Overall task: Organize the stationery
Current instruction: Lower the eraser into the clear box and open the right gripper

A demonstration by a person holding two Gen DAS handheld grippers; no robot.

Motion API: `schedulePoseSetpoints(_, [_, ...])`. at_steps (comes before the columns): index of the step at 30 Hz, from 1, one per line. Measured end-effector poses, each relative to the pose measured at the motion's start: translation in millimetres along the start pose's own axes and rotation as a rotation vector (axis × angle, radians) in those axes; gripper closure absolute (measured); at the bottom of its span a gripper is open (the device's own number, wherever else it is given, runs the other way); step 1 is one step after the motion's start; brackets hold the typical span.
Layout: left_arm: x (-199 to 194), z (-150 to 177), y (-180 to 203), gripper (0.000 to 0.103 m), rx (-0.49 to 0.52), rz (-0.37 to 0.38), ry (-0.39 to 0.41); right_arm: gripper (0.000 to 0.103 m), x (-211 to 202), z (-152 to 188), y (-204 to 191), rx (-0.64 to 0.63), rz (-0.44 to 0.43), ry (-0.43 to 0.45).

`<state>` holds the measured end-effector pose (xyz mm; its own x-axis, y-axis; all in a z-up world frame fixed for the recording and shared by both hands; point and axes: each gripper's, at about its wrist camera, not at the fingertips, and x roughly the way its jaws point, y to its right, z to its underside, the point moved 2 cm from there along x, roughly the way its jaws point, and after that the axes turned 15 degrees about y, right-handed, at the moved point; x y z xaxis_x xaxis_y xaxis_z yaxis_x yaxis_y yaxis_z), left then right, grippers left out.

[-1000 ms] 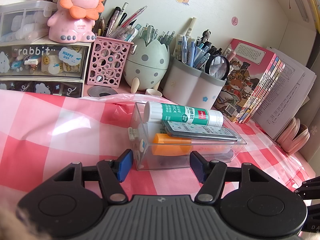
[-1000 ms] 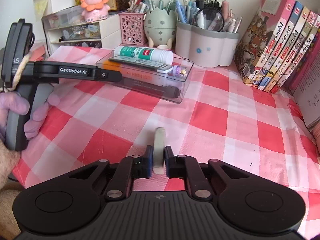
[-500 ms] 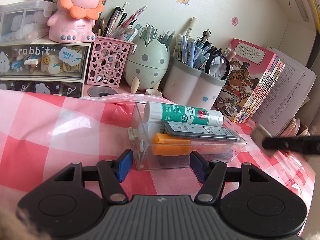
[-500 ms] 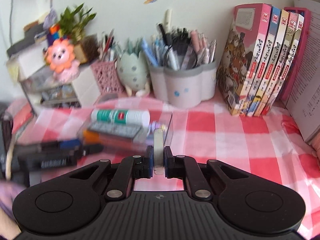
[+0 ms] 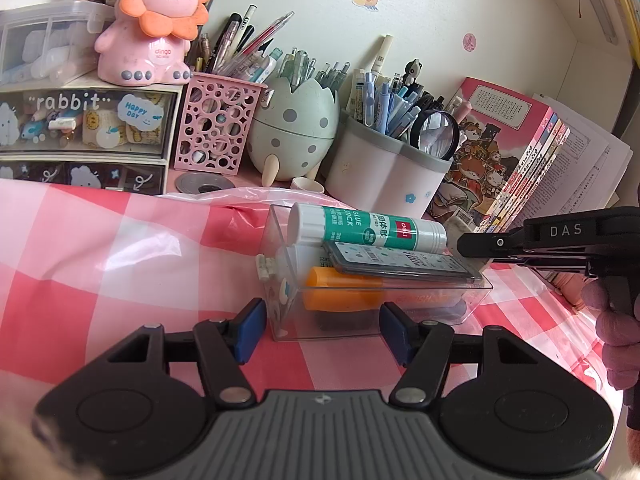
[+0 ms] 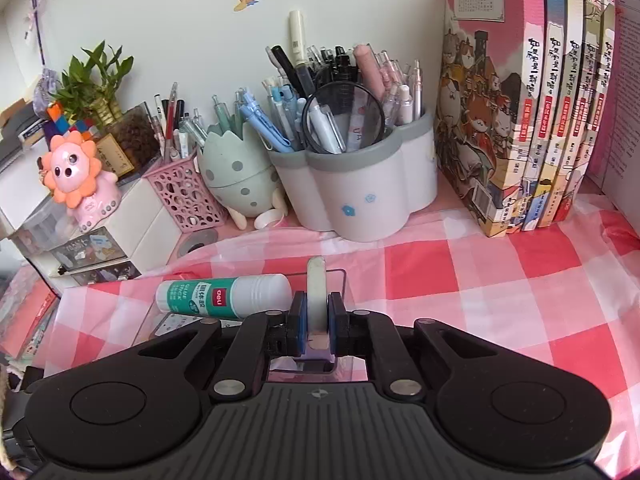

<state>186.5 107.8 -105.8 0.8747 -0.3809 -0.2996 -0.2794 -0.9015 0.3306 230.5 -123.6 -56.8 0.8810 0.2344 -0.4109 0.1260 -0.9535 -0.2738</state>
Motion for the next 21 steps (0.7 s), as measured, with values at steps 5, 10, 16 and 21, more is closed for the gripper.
schedulePoseSetpoints(5, [-0.1,-0.1,-0.5,0.067,0.001,0.0,0.0,0.089,-6.4,6.1,-5.3,-0.028,-0.014,-0.003])
schedulePoseSetpoints(10, [-1.2,0.3,0.3,0.067,0.012,-0.005,-0.001,0.066,-15.9,1.2,-2.8,-0.015,-0.018,0.017])
schedulePoseSetpoints(16, [0.4,-0.6,7.8,0.067,0.077,-0.063,-0.014,0.06,-30.3,-2.7,3.8,-0.008,-0.004,0.031])
schedulePoseSetpoints(21, [-10.9,-3.7,15.1,0.057,0.079,-0.159,-0.062,0.04,-54.7,-0.4,7.6,-0.011,0.022,0.046])
